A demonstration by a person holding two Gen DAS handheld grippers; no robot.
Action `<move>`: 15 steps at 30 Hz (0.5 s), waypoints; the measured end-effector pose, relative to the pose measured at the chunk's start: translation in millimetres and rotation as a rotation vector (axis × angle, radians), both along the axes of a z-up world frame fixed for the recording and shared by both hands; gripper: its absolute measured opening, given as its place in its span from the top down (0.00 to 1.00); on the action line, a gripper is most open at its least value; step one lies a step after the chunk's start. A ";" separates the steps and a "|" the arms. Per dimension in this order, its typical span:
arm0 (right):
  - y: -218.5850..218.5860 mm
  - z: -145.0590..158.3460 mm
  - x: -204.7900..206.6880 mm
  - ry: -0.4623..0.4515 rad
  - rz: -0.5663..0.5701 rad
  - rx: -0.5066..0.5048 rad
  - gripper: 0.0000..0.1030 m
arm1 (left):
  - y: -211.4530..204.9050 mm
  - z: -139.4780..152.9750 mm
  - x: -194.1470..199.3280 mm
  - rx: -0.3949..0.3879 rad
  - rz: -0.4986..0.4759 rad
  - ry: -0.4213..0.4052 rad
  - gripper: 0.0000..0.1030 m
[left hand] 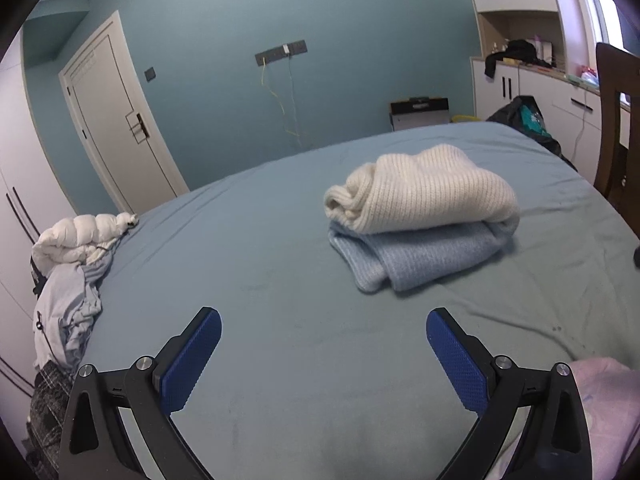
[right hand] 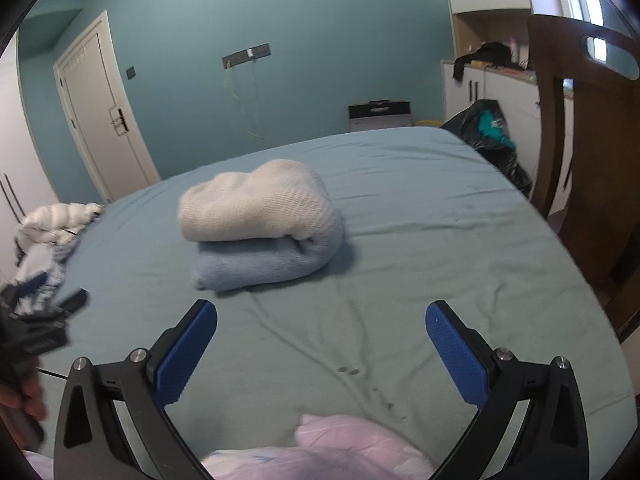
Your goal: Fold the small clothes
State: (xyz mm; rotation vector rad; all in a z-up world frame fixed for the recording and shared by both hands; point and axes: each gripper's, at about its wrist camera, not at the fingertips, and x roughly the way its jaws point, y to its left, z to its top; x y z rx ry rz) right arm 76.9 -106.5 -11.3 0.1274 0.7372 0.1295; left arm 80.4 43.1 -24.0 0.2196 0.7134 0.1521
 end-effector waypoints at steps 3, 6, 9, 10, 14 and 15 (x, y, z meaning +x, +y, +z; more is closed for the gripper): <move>-2.5 -11.9 4.5 0.014 -0.006 0.020 0.01 | 0.7 -1.6 5.3 -0.034 -0.002 -0.007 0.00; -4.6 -21.9 6.9 -0.005 -0.034 -0.041 0.01 | 0.2 -7.6 11.4 -0.051 0.008 -0.001 0.00; -7.2 -32.3 2.7 -0.030 -0.043 -0.067 0.01 | -0.8 -16.9 17.9 -0.057 0.017 0.021 0.00; -8.5 -37.4 1.2 -0.035 -0.039 -0.056 0.01 | -2.2 -21.8 20.6 -0.054 0.019 0.029 0.00; -10.1 -55.1 0.9 -0.024 -0.047 -0.038 0.01 | -4.4 -37.4 24.9 -0.024 0.030 0.047 0.00; -10.5 -55.4 1.8 -0.024 -0.046 -0.040 0.01 | -4.6 -41.4 25.9 -0.015 0.035 0.050 0.00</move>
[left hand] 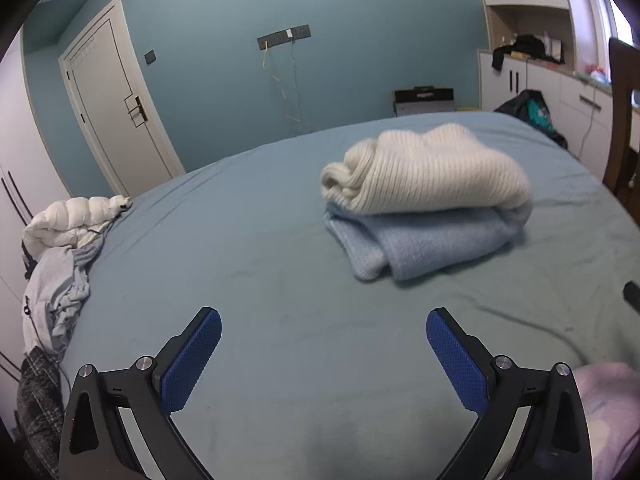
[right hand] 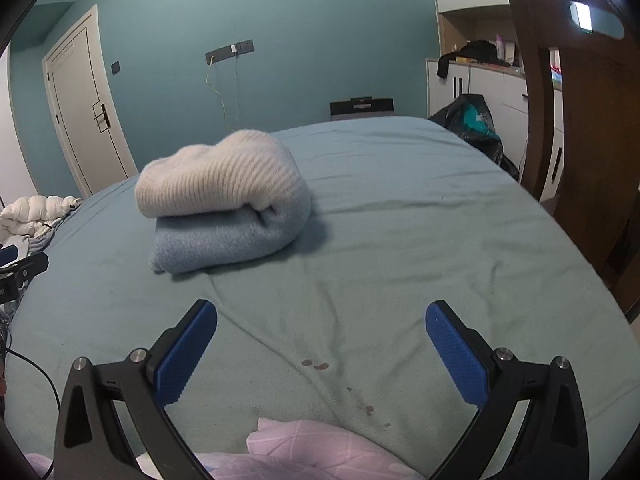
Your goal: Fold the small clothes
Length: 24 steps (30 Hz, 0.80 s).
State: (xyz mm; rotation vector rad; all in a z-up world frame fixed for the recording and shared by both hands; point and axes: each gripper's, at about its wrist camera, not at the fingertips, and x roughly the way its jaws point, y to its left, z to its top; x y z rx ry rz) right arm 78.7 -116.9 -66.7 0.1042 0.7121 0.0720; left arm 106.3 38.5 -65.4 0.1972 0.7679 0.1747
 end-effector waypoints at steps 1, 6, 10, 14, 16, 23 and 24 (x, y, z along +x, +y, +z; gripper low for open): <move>0.6 0.7 1.2 -0.005 0.002 -0.002 0.01 | 0.1 -2.9 1.2 0.001 0.002 0.004 0.00; -2.3 9.7 1.3 -0.057 0.012 0.017 0.01 | -0.7 -10.7 7.2 -0.015 0.005 0.019 0.00; -2.6 11.7 2.1 -0.060 0.028 0.014 0.01 | -2.0 -7.3 6.7 -0.032 0.006 -0.003 0.00; -1.9 13.3 2.5 -0.066 0.042 0.010 0.01 | -3.4 -5.1 5.0 -0.023 0.004 -0.031 0.00; -0.6 14.3 4.3 -0.064 0.047 0.003 0.01 | -3.9 -6.7 6.4 -0.021 0.007 -0.024 0.00; 0.3 14.4 3.8 -0.056 0.052 -0.001 0.01 | 0.6 -13.1 10.6 -0.070 0.021 0.011 0.00; 0.5 14.4 3.1 -0.056 0.052 -0.002 0.01 | 0.6 -13.4 10.7 -0.074 0.018 0.013 0.00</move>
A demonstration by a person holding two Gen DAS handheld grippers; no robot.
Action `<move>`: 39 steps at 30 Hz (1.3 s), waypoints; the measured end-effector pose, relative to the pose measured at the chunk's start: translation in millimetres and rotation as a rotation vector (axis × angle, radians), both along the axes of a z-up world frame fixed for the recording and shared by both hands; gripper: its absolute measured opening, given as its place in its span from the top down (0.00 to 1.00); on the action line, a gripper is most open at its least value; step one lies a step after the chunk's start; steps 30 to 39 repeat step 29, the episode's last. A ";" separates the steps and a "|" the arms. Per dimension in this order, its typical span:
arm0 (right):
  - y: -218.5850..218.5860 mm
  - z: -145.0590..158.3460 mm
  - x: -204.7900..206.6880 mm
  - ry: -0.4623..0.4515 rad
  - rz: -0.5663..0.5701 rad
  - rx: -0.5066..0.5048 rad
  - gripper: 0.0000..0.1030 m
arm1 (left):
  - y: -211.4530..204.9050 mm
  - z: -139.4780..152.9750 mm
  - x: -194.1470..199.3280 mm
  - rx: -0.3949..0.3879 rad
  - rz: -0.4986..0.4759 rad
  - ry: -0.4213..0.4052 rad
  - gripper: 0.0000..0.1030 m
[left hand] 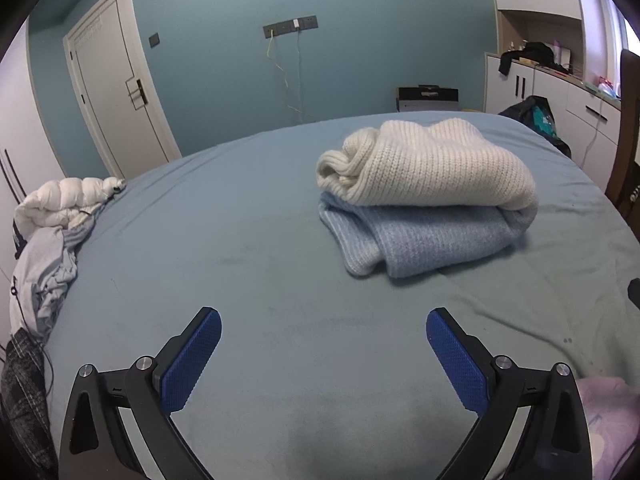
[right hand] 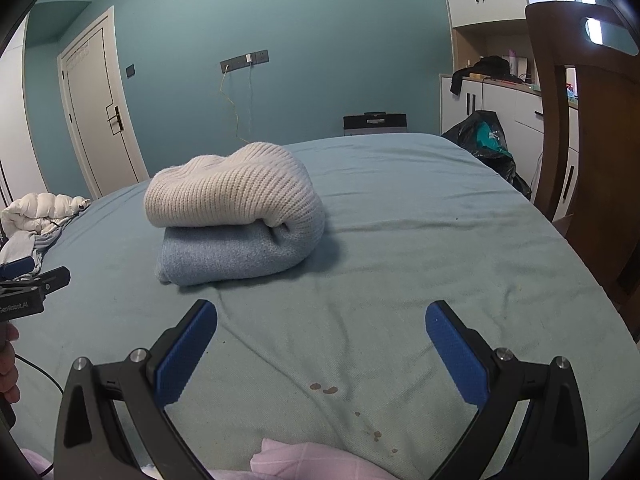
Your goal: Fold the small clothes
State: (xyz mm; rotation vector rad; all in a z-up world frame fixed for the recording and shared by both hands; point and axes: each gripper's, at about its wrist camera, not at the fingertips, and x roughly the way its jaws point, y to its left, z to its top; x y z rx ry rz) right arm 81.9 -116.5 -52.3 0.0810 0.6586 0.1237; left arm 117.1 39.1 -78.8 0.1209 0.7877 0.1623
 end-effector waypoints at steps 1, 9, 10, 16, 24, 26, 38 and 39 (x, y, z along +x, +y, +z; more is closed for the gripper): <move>-0.4 0.5 0.0 -0.001 0.000 -0.002 0.01 | -0.3 0.1 -0.5 -0.001 0.000 -0.004 0.00; 4.4 -0.1 0.2 0.002 0.019 -0.032 0.01 | -4.4 4.0 -2.3 -0.022 -0.012 -0.013 0.00; 4.5 -0.1 0.1 0.001 0.020 -0.033 0.01 | -5.0 4.2 -2.3 -0.026 -0.017 -0.012 0.00; 4.8 0.2 0.0 0.001 0.021 -0.036 0.01 | -8.5 2.3 -0.5 -0.037 -0.014 0.003 0.00; 5.5 -1.3 0.0 0.002 0.024 -0.043 0.01 | -11.9 -0.5 0.5 -0.064 -0.022 0.010 0.00; 5.6 -1.0 0.0 0.000 0.025 -0.044 0.01 | -13.5 -1.2 0.0 -0.081 -0.039 0.014 0.00; 6.7 -1.4 0.3 0.001 0.028 -0.050 0.01 | -14.8 -1.5 -0.7 -0.100 -0.055 0.018 0.00; 6.7 -1.4 0.3 0.001 0.028 -0.050 0.01 | -14.8 -1.5 -0.7 -0.100 -0.055 0.018 0.00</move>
